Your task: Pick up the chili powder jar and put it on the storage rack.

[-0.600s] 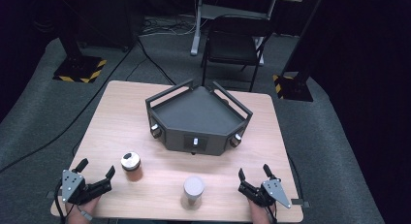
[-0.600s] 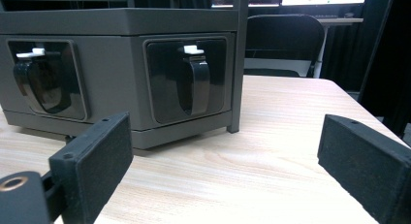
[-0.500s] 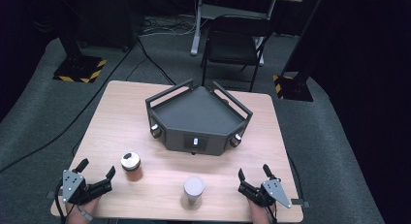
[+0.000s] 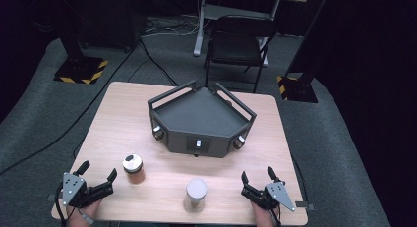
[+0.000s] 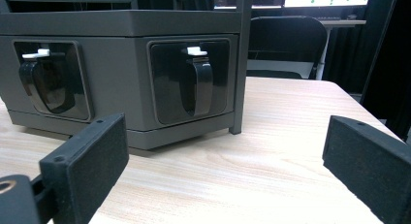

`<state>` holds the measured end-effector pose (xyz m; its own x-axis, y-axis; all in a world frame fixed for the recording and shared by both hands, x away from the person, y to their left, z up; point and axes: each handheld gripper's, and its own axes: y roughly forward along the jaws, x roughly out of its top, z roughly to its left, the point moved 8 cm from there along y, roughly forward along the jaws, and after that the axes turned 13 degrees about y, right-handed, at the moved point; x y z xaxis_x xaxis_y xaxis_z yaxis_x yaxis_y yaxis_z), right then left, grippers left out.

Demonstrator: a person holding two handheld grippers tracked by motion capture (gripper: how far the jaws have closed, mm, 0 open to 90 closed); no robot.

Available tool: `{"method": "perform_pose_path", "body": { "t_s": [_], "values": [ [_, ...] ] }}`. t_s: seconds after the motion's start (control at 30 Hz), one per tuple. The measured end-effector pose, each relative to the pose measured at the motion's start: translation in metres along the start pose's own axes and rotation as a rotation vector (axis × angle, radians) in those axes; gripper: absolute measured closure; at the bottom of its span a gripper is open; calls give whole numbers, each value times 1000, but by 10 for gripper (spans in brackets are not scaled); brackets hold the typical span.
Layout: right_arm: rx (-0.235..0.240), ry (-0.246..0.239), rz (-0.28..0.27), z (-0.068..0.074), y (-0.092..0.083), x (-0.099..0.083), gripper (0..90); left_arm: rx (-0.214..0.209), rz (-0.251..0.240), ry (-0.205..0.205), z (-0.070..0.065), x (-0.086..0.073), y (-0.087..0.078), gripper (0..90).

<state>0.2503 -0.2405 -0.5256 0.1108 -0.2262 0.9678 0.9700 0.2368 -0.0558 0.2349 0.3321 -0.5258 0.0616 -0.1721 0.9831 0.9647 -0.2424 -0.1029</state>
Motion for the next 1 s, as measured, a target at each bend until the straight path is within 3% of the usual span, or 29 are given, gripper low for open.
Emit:
{"method": "perform_pose_path", "body": {
  "t_s": [0.63, 1.0],
  "values": [
    [2, 5, 2, 0, 0, 0, 1, -22, -17, 4, -1, 1, -2, 17],
    [1, 1, 6, 0, 1, 0, 1, -56, -36, 18, -6, 5, -6, 17]
  ]
}}
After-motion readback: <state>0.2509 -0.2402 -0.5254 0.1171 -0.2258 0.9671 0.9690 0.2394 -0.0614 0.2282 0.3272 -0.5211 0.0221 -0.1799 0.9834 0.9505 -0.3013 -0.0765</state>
